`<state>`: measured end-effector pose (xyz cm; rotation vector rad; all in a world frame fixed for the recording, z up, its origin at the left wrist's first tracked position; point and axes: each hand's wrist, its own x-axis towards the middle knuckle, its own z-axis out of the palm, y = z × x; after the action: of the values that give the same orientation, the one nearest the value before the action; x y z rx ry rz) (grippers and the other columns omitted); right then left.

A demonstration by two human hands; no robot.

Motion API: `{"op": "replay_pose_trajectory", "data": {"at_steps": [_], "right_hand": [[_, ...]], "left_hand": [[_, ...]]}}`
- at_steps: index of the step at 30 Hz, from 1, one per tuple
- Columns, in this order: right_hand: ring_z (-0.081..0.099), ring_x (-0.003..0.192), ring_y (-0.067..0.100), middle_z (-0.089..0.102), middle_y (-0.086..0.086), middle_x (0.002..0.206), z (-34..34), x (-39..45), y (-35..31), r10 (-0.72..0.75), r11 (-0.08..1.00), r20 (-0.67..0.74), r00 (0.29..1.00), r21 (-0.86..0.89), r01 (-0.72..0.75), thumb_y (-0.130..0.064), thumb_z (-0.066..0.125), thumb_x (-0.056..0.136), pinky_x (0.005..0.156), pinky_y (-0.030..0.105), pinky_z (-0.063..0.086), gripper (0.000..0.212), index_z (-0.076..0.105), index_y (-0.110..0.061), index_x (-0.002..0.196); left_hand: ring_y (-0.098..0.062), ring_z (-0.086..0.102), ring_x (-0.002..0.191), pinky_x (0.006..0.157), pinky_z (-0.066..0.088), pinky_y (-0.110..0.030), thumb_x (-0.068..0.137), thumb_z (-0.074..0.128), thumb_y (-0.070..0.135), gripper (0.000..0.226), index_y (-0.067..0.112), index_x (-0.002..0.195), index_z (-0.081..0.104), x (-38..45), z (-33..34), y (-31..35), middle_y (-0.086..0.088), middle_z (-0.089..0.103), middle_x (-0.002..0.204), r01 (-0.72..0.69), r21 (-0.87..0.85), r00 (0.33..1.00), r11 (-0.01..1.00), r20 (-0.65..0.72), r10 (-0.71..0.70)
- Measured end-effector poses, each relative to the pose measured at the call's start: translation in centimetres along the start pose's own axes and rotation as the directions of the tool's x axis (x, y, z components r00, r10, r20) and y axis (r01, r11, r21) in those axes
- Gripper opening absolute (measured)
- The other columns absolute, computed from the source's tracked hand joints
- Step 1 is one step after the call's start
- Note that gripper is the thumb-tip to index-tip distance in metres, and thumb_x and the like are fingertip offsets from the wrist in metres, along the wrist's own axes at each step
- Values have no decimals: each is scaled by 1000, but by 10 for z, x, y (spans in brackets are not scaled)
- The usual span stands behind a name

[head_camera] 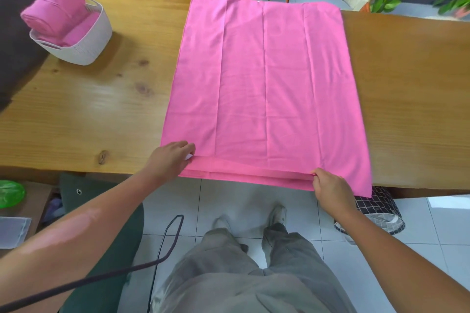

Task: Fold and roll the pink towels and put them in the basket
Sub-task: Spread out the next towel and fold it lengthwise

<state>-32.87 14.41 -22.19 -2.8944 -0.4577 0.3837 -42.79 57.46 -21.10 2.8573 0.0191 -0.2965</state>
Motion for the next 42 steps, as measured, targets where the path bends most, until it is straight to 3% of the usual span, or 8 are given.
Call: {"op": "replay_pose_trajectory", "data": {"at_steps": [5,11,14,18,22,27,33,42], "right_hand": [[62,99,29,67,4,108,4,4,-6,-63,998,61,996,-18,64,-9,72,82,84,41,49,36,61,-10,117],[53,98,26,57,-1,101,6,19,-28,-134,986,115,984,-89,144,-9,71,76,83,39,41,31,57,-15,102],[51,85,31,56,5,88,-6,32,-37,-164,986,68,984,-30,166,3,63,71,72,41,40,25,55,-11,90],[45,69,31,51,8,78,-39,56,-47,-140,988,-262,955,28,152,12,54,59,58,39,34,31,52,-9,82],[49,67,32,52,8,73,-23,37,-47,-312,949,-187,931,-109,296,8,66,62,60,39,39,27,53,-9,78],[47,66,29,51,4,73,16,14,-42,-292,952,-14,956,-102,289,6,67,69,61,38,39,24,52,-11,77],[51,73,30,53,5,79,19,9,-37,-285,944,19,958,-168,284,5,66,71,62,40,42,23,55,-10,83],[52,72,30,54,6,78,21,4,-41,-276,943,17,961,-190,274,-2,72,76,63,44,46,18,56,-9,81]], "left_hand": [[-21,57,94,63,45,-33,90,68,17,24,17,110,55,1,3,-15,2,58,104,-48,91,992,995,119,37],[-19,48,67,52,35,-27,83,54,-7,41,25,69,32,6,-6,-24,11,42,70,-44,98,972,994,234,20],[-24,52,61,50,44,-34,87,59,-4,31,16,72,42,33,-38,-23,2,49,71,-57,120,998,991,-4,58],[-31,52,69,46,30,-38,87,67,10,17,14,83,51,57,-67,-10,-7,52,80,-105,287,878,952,-423,225],[-28,57,64,43,47,-36,72,82,-2,23,7,85,65,11,-13,-4,-8,60,78,-277,249,923,928,-201,329],[-31,60,80,52,54,-45,73,76,-5,29,6,96,62,-26,23,-25,-7,60,91,-18,130,1000,991,2,18],[-26,60,82,54,54,-42,84,66,-2,19,12,94,60,-29,15,-34,-2,59,94,-51,89,999,995,-8,52],[-27,56,63,44,49,-36,53,80,-16,43,9,85,66,-29,2,-50,-5,60,79,-198,258,980,945,34,196]]}}
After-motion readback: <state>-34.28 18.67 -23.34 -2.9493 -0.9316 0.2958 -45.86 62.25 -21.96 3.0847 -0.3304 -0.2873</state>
